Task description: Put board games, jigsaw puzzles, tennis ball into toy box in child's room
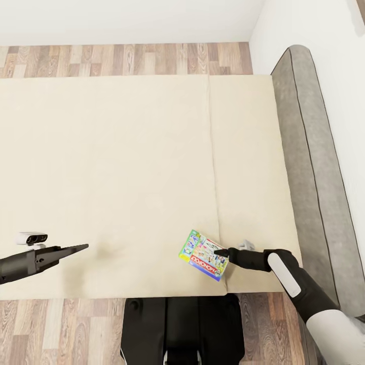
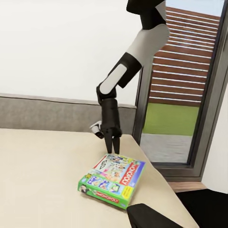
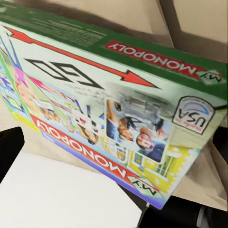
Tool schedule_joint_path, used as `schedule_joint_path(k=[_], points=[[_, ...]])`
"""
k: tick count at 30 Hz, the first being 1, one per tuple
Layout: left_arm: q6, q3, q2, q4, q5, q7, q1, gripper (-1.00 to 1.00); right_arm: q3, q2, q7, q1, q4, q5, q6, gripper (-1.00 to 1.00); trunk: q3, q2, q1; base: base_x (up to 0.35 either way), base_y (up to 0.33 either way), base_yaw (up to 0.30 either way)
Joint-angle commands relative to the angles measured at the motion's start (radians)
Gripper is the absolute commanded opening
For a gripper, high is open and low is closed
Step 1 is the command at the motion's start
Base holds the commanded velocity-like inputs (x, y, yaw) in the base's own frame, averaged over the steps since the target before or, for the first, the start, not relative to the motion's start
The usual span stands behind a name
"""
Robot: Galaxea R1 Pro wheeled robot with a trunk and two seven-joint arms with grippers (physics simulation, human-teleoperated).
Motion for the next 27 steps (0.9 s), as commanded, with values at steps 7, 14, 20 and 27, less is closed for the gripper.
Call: schedule_joint_path(k=[7,14,20,27], points=[[0.011,0.000,0.001,0.000,-0.001,-0.004,0.000,1.00,0.003,0.034,0.005,-0.024,0.006,0.027,0.002,1.00,-0.007,-0.002,0.001,0.000,0.000,0.000],[0.011,0.000,0.001,0.000,-0.001,-0.004,-0.001,1.00,0.004,0.054,0.006,-0.045,0.007,0.044,0.005,1.00,-0.014,-0.002,0.001,0.000,0.000,0.000],[0.011,0.000,0.001,0.000,-0.001,-0.004,0.000,1.00,0.004,0.057,0.005,-0.054,0.007,0.045,0.008,1.00,-0.019,-0.002,0.001,0.000,0.000,0.000],[0.010,0.000,0.001,0.000,-0.001,-0.004,-0.001,1.00,0.006,0.059,0.005,-0.070,0.007,0.045,0.008,1.00,-0.026,-0.002,0.001,0.000,0.000,0.000]])
